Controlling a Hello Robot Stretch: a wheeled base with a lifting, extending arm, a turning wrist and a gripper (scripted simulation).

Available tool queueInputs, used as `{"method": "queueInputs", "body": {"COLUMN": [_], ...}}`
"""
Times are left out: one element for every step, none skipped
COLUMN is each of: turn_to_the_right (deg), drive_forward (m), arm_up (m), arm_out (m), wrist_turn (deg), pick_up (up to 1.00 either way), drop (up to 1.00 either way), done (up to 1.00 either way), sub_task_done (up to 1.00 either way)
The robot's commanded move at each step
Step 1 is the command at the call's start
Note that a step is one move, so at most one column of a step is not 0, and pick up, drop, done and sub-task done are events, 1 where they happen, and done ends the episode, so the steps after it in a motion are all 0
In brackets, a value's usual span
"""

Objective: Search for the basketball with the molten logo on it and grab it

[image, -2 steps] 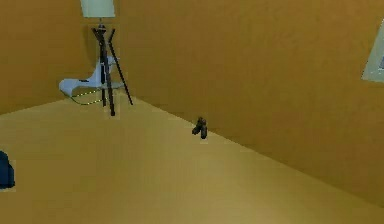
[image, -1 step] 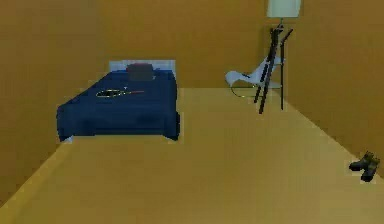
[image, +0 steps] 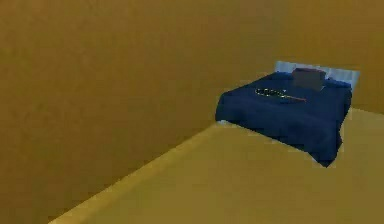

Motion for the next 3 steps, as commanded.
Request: {"method": "queueInputs", "body": {"turn_to_the_right": [-45.0, -33.0, 0.0], "drive_forward": [0.0, 0.0, 0.0], "arm_up": [0.0, 0.0, 0.18], "arm_out": [0.0, 0.0, 0.0], "wrist_turn": [0.0, 0.0, 0.0], "pick_up": [0.0, 0.0, 0.0], "drop": [0.0, 0.0, 0.0], "done": [0.0, 0.0, 0.0], "sub_task_done": [0.0, 0.0, 0.0]}}
